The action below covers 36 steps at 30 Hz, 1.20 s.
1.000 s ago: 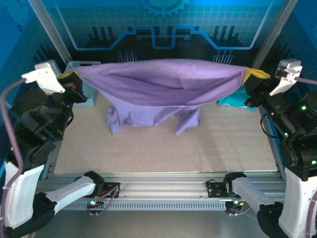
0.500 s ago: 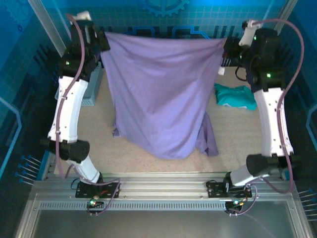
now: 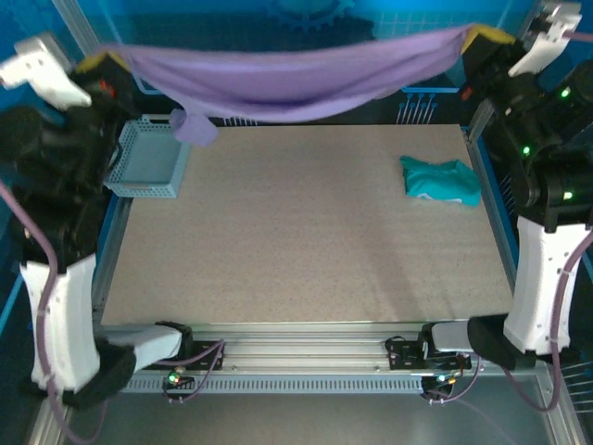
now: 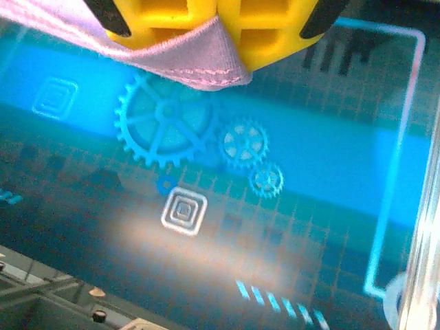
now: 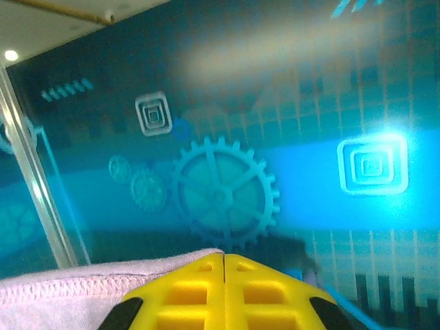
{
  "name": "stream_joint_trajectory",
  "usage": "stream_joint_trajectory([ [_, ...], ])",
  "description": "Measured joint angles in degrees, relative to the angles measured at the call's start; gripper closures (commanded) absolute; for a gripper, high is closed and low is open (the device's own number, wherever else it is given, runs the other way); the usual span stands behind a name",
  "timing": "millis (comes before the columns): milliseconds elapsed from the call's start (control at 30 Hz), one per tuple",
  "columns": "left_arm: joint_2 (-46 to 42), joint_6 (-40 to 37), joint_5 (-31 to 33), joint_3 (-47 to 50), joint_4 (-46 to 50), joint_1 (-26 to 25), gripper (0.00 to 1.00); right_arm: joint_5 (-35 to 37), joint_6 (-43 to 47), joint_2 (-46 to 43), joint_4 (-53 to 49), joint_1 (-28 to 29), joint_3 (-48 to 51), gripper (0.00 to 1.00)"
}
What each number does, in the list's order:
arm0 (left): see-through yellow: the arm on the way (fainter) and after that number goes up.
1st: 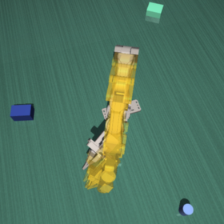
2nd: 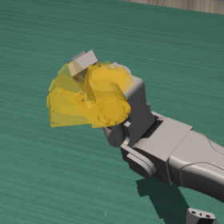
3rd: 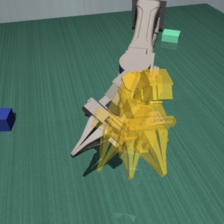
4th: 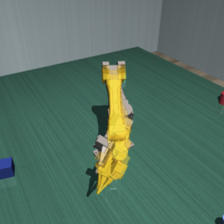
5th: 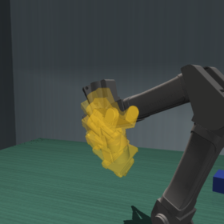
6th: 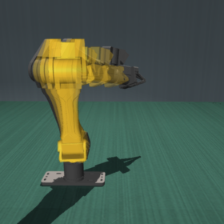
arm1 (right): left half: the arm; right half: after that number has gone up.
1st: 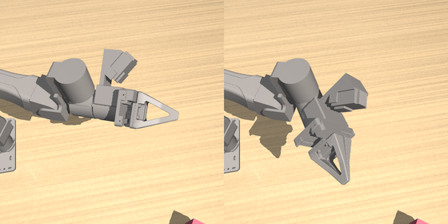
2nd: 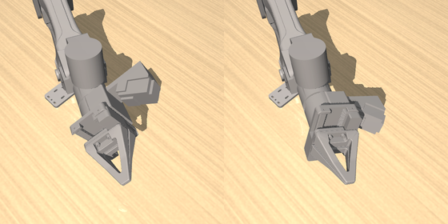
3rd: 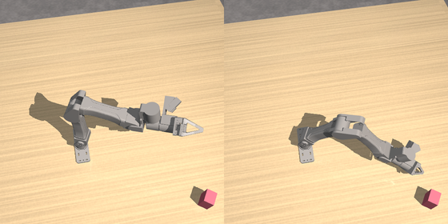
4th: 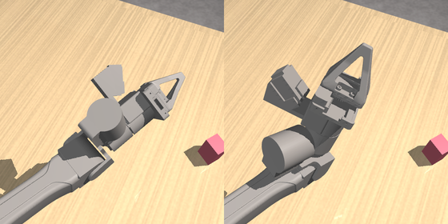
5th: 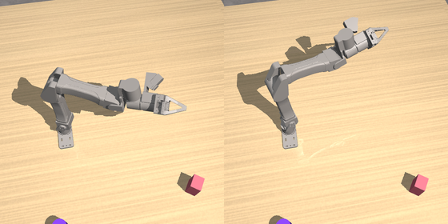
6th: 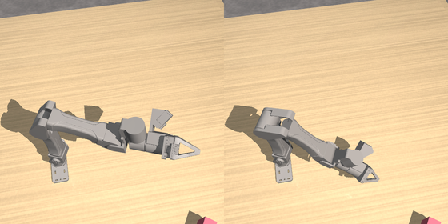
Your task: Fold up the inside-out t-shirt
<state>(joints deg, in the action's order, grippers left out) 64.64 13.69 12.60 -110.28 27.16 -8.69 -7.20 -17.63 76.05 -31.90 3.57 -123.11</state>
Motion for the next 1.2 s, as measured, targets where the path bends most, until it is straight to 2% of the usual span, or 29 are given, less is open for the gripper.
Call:
stream_joint_trajectory([
  [133,-16.13,5.73,-4.66,30.53,-1.95,-0.22,1.0,-1.42,1.01,-9.2,-0.5,0.0,24.06,1.0],
  [233,-22.95,9.57,-7.1,51.28,-0.39,-1.81,1.0,-1.9,1.27,-12.59,-1.05,0.0,42.93,1.0],
  [367,-21.75,14.75,-9.07,72.54,0.83,-9.29,1.0,-2.78,1.81,-9.03,-3.02,0.02,58.97,1.0],
  [433,-19.45,16.17,-9.22,78.2,0.83,-13.88,1.0,-3.06,2.32,-7.58,-4.02,0.02,62.42,1.0],
  [467,-18.25,16.72,-9.16,79.8,0.87,-16.04,0.94,-3.54,2.56,-7.23,-4.57,0.02,63.12,1.0],
  [567,-14.97,17.77,-8.35,80.54,-0.17,-19.08,0.58,-4.92,3.15,-7.06,-4.46,0.13,62.95,1.0],
  [700,-13.73,17.73,-3.13,79.28,-0.31,-20.87,0.35,-6.86,4.02,-7.04,-5.18,0.46,61.11,1.0],
  [833,-13.84,15.32,1.6,75.87,-1.66,-25.92,0.27,-9.62,4.2,-7.04,-5.84,0.63,58.03,1.0],
  [933,-9.38,11.67,2.8,71.41,-5.97,-32.61,0.25,-11.72,4.13,-7.04,-6.4,0.68,55.91,1.0],
  [1100,9.22,5.79,3.08,59.69,-14.53,-45.81,0.2,-13.31,3.52,-7.23,-7.15,1.18,53.44,1.0],
  [1200,19.74,2.97,3.13,53.81,-18.64,-50.53,0.19,-13.49,3.45,-7.23,-7.39,1.29,53.0,1.0],
])
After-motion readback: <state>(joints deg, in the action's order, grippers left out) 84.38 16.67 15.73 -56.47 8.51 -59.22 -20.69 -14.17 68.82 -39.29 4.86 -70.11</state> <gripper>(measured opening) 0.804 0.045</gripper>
